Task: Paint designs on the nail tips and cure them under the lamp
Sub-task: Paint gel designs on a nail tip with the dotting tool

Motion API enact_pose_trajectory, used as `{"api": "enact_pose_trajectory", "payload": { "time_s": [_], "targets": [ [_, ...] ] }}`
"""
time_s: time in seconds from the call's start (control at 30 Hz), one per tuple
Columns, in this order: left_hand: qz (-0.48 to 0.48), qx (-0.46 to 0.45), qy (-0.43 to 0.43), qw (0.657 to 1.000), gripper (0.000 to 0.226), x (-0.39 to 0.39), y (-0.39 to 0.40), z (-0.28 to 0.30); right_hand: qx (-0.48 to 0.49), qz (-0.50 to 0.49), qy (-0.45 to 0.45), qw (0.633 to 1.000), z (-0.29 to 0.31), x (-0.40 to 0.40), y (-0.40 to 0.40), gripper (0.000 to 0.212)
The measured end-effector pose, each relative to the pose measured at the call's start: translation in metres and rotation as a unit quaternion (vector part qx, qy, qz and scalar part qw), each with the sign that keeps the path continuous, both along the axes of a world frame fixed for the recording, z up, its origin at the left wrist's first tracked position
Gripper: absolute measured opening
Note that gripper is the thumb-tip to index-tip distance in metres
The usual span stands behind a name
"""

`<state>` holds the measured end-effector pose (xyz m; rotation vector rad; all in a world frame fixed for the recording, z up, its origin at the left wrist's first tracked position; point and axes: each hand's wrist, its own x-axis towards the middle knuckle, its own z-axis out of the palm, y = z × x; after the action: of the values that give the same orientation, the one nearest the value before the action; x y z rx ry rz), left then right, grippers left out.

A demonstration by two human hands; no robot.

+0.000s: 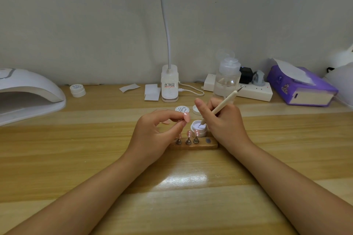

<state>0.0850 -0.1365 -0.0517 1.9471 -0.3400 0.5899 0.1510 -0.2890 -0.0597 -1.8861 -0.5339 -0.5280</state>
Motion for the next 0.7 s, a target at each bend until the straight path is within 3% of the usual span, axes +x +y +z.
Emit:
{"api": "enact_pose_trajectory", "payload": {
  "time_s": [0.23, 0.7],
  "targets": [
    [-0.001, -0.002, 0.004, 1.0, 0.023, 0.001, 0.001, -0.001, 0.014, 0.0, 0.007, 1.0, 0.001, 0.0, 0.0, 0.045],
    [0.0, 0.0, 0.013, 1.0, 0.025, 0.001, 0.001, 0.0, 0.195, 0.033, 0.055, 0.979, 0.022, -0.008, -0.004, 0.036]
  ]
}}
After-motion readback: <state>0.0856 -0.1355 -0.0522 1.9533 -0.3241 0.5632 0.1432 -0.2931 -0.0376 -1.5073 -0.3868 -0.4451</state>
